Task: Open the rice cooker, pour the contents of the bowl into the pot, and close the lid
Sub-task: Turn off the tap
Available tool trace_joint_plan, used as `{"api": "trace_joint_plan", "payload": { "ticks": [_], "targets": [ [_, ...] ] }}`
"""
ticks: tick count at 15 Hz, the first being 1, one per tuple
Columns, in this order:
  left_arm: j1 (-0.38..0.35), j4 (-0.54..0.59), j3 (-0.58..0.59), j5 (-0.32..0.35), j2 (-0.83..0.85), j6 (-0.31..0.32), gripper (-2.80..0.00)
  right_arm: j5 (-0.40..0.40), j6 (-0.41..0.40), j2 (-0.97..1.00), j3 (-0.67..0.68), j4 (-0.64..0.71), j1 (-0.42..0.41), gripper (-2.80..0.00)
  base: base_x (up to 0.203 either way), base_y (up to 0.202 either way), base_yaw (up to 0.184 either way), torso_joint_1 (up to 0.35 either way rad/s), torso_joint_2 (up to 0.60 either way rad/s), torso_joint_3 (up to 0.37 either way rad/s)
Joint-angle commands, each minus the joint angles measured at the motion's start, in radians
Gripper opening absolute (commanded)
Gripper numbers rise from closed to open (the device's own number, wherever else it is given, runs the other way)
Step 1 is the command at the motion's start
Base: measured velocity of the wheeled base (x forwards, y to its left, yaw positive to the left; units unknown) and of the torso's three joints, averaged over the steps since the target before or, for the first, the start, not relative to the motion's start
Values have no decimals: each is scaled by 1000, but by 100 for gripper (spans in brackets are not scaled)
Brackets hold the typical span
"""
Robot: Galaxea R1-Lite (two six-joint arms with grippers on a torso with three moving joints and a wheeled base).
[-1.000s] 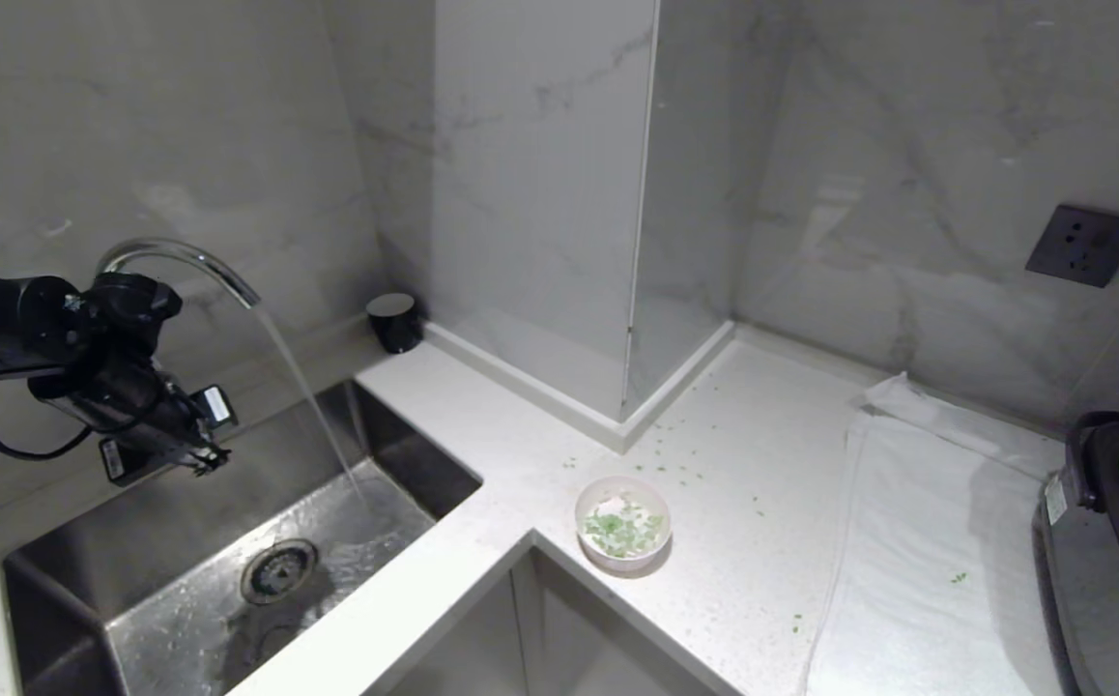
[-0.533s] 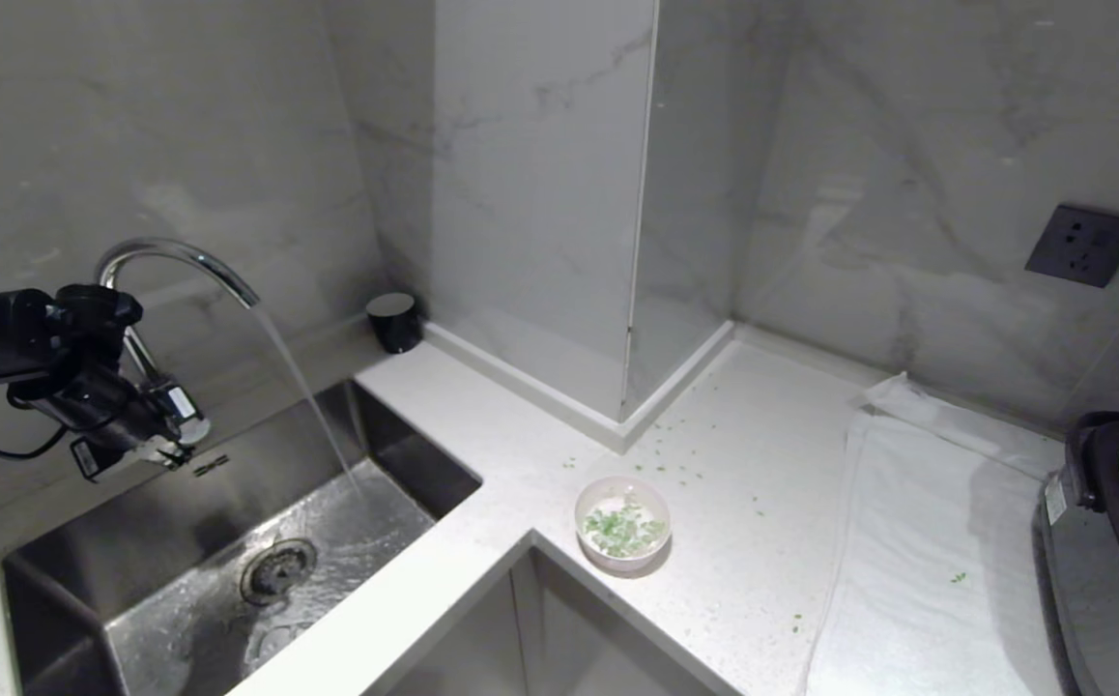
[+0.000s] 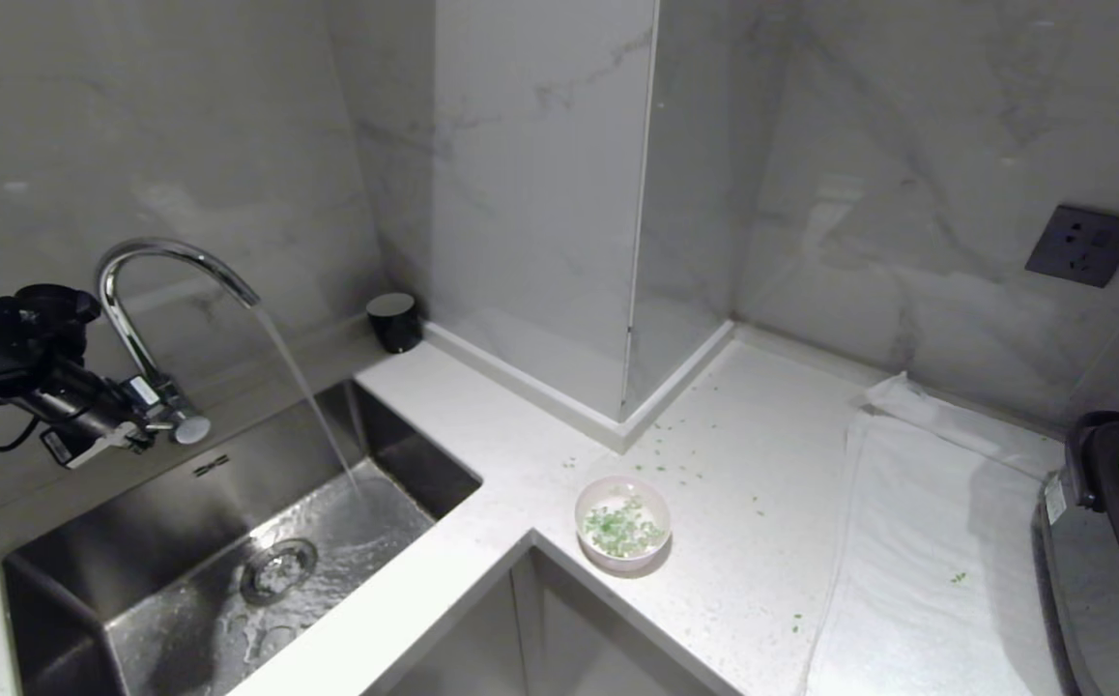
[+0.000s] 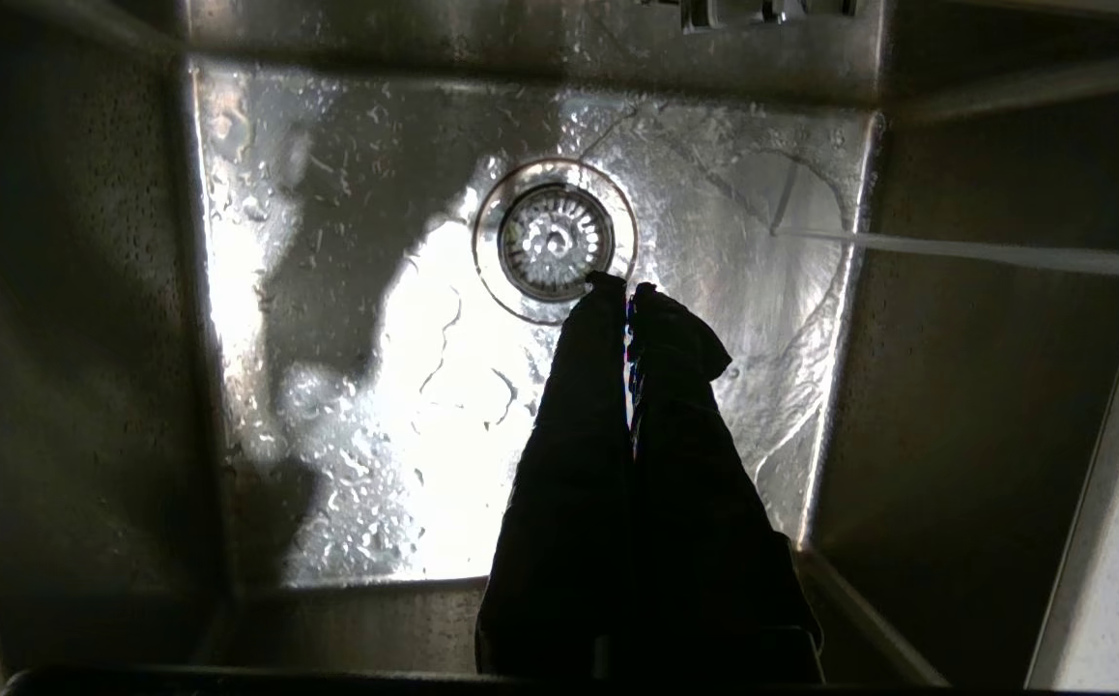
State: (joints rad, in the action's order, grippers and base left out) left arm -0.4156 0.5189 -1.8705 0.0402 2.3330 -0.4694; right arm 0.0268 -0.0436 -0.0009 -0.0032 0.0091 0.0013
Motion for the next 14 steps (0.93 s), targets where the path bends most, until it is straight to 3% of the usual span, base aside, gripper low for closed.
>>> {"api": "trace_joint_plan", "payload": {
  "ticks": [1, 4, 7, 14],
  "targets": [
    [-7, 3, -47, -2, 49, -4, -280, 1, -1, -1, 0, 0, 0, -280, 0, 0, 0, 0, 0, 0],
    [-8, -12, -79, -8, 75, -7, -280, 1, -1, -1, 0, 0, 0, -280, 0, 0, 0, 0, 0, 0],
    [-13, -137, -78, -14, 96, -53, -280, 1, -1, 0, 0, 0, 0, -280, 0, 0, 0, 0, 0, 0],
    [-24, -153, -78, -14, 102, -48, -280, 1, -1, -1, 0, 0, 0, -280, 0, 0, 0, 0, 0, 0]
  ]
}}
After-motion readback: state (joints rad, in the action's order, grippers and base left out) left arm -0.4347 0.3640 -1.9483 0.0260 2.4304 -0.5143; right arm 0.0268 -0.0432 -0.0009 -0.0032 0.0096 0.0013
